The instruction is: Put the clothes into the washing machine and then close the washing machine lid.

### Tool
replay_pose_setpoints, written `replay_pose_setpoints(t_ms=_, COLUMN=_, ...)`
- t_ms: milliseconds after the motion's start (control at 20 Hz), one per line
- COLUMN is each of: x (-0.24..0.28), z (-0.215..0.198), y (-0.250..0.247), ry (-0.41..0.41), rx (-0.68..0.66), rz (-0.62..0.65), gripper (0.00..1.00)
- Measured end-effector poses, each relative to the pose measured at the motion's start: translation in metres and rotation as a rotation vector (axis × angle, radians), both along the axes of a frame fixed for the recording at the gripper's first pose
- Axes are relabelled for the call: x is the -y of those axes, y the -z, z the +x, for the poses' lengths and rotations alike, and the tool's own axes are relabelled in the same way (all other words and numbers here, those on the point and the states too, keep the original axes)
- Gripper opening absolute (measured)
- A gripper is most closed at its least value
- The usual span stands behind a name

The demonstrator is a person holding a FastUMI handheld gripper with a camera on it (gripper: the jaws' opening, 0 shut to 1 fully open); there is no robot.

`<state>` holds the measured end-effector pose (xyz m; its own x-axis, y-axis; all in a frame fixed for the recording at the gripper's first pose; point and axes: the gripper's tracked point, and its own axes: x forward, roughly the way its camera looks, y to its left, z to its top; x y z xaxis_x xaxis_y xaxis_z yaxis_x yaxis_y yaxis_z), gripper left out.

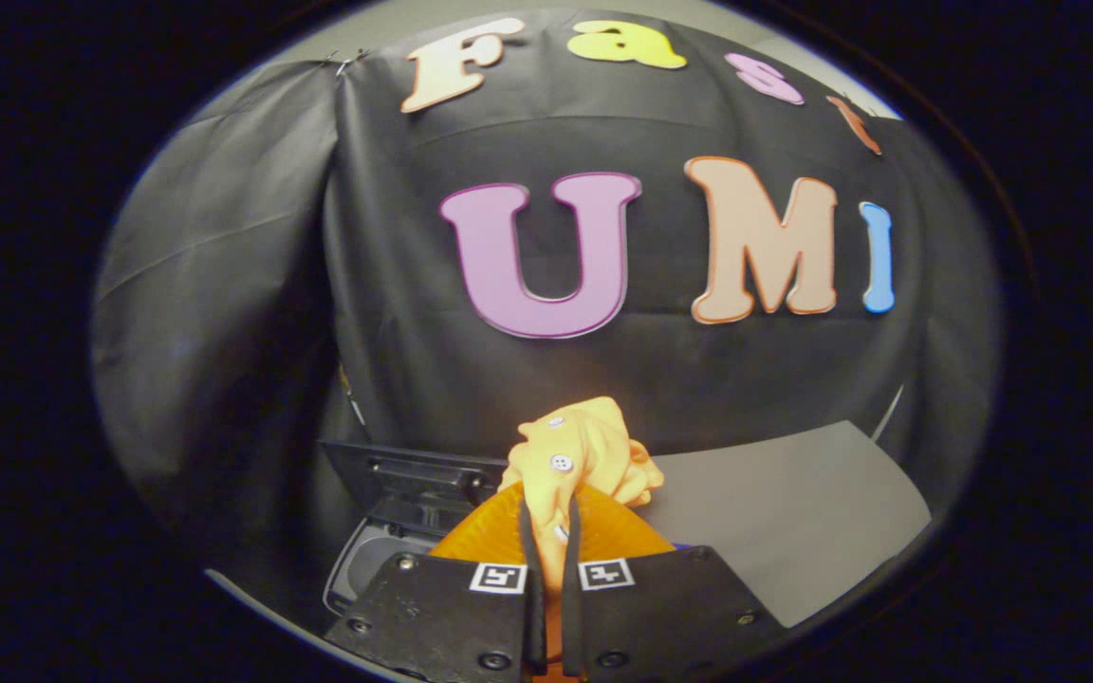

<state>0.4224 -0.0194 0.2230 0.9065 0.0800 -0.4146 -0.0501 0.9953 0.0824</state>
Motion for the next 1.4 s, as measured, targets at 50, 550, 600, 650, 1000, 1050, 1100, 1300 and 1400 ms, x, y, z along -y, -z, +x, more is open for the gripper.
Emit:
replay_pose_setpoints(t_ms=50, x=-0.013, z=0.003, y=0.009, ry=-0.018, rx=-0.018, rz=-0.008, gripper=0.06)
replay_pose_setpoints(t_ms=550, x=-0.132, z=0.042, y=0.074, ry=-0.114, rx=-0.074, rz=0.036, gripper=0.07)
replay_pose_setpoints(t_ms=600, x=-0.135, z=0.042, y=0.08, ry=-0.113, rx=-0.087, rz=0.024, gripper=0.09)
replay_pose_setpoints(t_ms=650, x=-0.136, z=0.046, y=0.086, ry=-0.103, rx=-0.097, rz=0.017, gripper=0.12)
replay_pose_setpoints(t_ms=1000, x=-0.126, z=0.07, y=0.085, ry=-0.02, rx=-0.024, rz=0.008, gripper=0.57)
replay_pose_setpoints(t_ms=1050, x=-0.124, z=0.073, y=0.081, ry=-0.009, rx=-0.01, rz=0.001, gripper=0.68)
replay_pose_setpoints(t_ms=1100, x=-0.123, z=0.076, y=0.075, ry=-0.006, rx=0.015, rz=0.007, gripper=0.78)
replay_pose_setpoints(t_ms=1300, x=-0.125, z=0.091, y=0.048, ry=0.004, rx=0.119, rz=0.034, gripper=0.97)
replay_pose_setpoints(t_ms=1400, x=-0.124, z=0.102, y=0.045, ry=0.015, rx=0.14, rz=0.014, gripper=0.97)
